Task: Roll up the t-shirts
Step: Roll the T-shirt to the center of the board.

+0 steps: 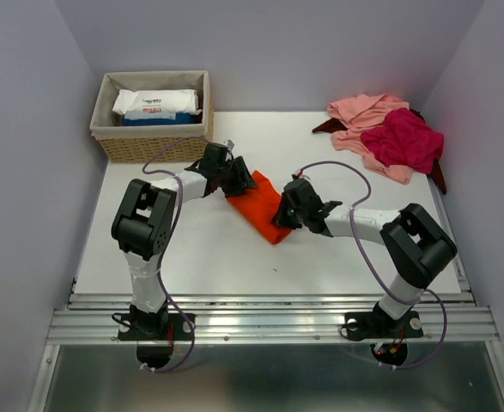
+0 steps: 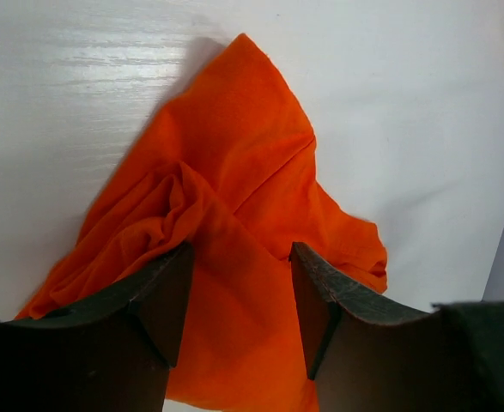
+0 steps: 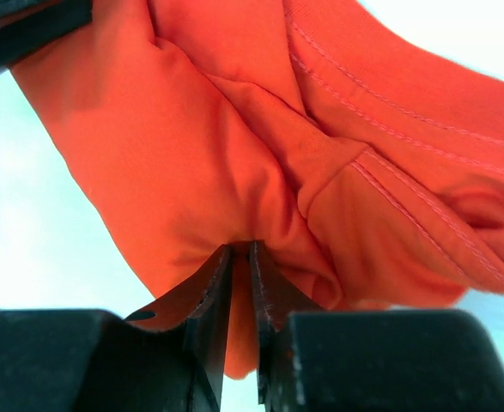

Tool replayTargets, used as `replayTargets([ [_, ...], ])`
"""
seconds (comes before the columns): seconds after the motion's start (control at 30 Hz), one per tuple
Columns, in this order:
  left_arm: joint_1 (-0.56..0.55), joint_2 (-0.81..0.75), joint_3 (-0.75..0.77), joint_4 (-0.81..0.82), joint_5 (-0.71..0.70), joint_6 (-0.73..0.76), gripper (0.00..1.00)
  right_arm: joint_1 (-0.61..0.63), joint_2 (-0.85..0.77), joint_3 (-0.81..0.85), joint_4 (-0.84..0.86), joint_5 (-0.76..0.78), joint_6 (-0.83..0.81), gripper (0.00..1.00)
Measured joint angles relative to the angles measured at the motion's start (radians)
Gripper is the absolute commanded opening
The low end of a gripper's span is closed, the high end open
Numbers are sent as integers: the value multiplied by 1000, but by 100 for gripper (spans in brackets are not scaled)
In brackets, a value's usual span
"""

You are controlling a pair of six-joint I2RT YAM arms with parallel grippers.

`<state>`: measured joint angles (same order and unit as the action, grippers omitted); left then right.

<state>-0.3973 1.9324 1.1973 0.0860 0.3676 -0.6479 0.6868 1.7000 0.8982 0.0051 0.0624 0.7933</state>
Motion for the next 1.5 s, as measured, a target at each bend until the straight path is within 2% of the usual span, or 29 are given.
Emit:
replayTargets([
  [0.13, 0, -2, 0, 3, 7, 1, 60, 15, -60, -2, -76, 51, -61, 37],
  [0.17, 0, -5, 0, 0, 7, 1, 60, 21, -74, -1, -98, 64, -77, 46],
  [0.27, 13, -38, 0, -29, 6, 6, 61, 44, -115, 34, -188, 107, -150, 60],
  [0.37, 34, -100, 8, -76, 5, 16, 61, 75, -121, 106, -263, 151, -235, 68],
  [0.57, 83, -271, 56, -137, -2, 30, 61, 229, -74, 245, -335, 325, -444, 72],
  [0.77, 161, -395, 11, -168, -6, 30, 61, 372, 32, 251, -366, 486, -567, 72],
  [0.9, 208, -431, -62, -187, -16, 29, 61, 409, 103, 251, -372, 566, -614, 72],
  [1.03, 209, -432, -122, -201, -16, 26, 61, 421, 164, 266, -370, 643, -646, 71],
  [1.13, 209, -432, -146, -210, -12, 25, 61, 422, 202, 273, -356, 697, -666, 69],
  [1.2, 209, -432, -151, -210, -11, 23, 61, 423, 219, 281, -338, 733, -671, 62],
  [1.27, 209, -432, -158, -203, -9, 22, 61, 423, 236, 282, -317, 765, -675, 47],
  [1.33, 209, -436, -171, -194, -6, 19, 61, 423, 251, 282, -304, 783, -674, 15],
  [1.43, 209, -450, -200, -188, -1, 18, 64, 423, 256, 281, -285, 802, -663, 1],
  [1.5, 209, -468, -227, -189, 1, 15, 65, 423, 251, 281, -269, 795, -656, 1],
])
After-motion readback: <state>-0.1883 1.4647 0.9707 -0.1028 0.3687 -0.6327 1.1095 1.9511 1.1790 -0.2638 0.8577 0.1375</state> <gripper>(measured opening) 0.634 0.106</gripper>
